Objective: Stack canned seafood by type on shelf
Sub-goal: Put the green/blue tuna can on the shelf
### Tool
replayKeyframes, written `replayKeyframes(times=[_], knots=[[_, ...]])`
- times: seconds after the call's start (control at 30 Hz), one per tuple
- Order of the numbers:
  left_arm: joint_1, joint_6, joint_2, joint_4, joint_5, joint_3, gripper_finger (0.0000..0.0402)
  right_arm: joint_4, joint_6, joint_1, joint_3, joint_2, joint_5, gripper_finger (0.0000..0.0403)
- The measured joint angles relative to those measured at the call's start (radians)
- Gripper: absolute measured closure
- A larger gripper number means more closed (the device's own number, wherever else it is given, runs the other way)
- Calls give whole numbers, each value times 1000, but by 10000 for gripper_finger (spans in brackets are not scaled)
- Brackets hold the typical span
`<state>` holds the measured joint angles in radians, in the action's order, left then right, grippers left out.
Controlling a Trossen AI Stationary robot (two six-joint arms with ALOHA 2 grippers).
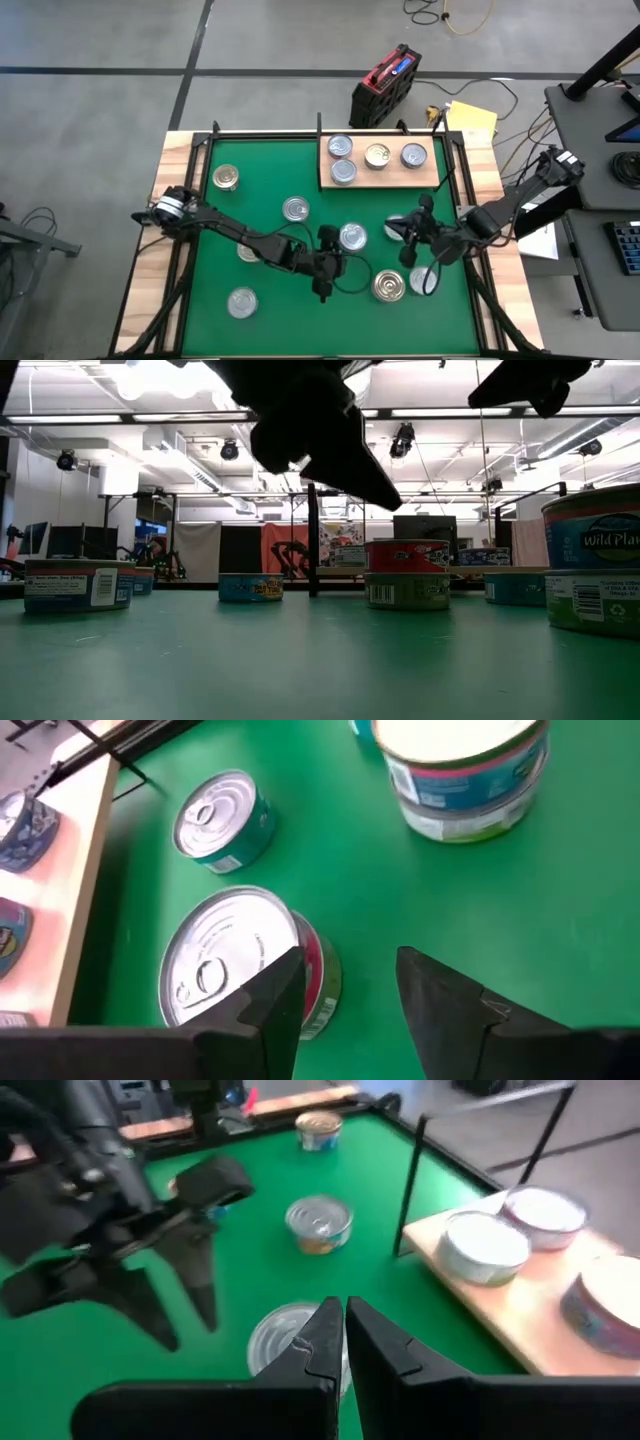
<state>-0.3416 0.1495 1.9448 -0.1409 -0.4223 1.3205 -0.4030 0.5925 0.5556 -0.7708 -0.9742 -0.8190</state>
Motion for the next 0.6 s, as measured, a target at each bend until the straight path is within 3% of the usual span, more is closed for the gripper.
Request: replayKeyframes(times=[0.07,0.3,0.6], knots=[[0,8,-6,12,3,-14,260,-13,33,0,0,-1,59,394],[-4,34,-40,67,19,-23,261,-18,291,-2,0,-11,437,392],[-19,38,-43,152,99,-23,261,-62,554,34,0,-4,634,367]])
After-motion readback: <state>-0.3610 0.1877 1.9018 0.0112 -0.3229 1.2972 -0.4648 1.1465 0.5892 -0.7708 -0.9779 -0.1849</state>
